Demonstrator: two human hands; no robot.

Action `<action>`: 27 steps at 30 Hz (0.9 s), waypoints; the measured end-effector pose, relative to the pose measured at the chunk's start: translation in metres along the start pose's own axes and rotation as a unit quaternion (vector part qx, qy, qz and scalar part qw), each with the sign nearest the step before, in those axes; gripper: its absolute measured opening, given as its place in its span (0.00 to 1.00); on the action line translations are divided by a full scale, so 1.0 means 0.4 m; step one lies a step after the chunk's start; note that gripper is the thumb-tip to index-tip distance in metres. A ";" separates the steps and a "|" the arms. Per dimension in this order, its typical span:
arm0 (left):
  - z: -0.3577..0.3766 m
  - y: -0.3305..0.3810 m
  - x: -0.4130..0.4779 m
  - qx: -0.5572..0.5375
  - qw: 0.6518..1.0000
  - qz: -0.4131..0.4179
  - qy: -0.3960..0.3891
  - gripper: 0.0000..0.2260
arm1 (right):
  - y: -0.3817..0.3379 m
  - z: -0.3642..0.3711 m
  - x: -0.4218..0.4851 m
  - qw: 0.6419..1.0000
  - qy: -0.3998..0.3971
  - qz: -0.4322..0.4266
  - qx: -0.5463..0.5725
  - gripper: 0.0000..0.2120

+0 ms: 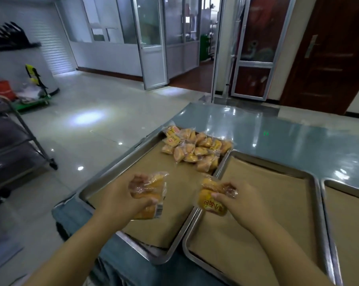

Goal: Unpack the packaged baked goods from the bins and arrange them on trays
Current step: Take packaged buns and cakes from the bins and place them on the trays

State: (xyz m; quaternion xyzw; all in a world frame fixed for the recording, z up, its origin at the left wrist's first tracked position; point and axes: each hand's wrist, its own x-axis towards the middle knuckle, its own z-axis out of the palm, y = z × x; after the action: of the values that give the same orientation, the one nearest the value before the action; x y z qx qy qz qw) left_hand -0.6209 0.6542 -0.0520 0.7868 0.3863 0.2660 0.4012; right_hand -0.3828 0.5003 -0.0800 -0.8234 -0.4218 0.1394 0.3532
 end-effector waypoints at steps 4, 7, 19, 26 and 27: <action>-0.016 -0.080 0.083 -0.008 0.999 -0.035 -0.018 0.21 | -0.024 0.057 0.064 0.999 -0.028 0.021 -0.034 0.11; -0.023 -0.133 0.158 -0.008 0.998 -0.044 -0.040 0.22 | -0.035 0.099 0.116 0.998 -0.033 0.037 -0.050 0.09; -0.040 -0.315 0.589 -0.033 0.991 -0.043 -0.120 0.21 | -0.134 0.303 0.404 0.990 -0.045 0.107 -0.078 0.08; 0.020 -0.396 0.803 -0.053 0.978 -0.034 -0.200 0.22 | -0.166 0.415 0.577 0.980 -0.063 0.183 -0.048 0.06; 0.034 -0.407 0.828 -0.042 0.977 -0.024 -0.207 0.23 | -0.164 0.428 0.596 0.977 -0.069 0.195 -0.054 0.06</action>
State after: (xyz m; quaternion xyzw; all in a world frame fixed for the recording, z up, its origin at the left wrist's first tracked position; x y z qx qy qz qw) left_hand -0.4897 0.9824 -0.1593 0.7974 0.3026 0.1040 0.5117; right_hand -0.3678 0.7948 -0.1397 -0.8961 -0.2830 0.2391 0.2445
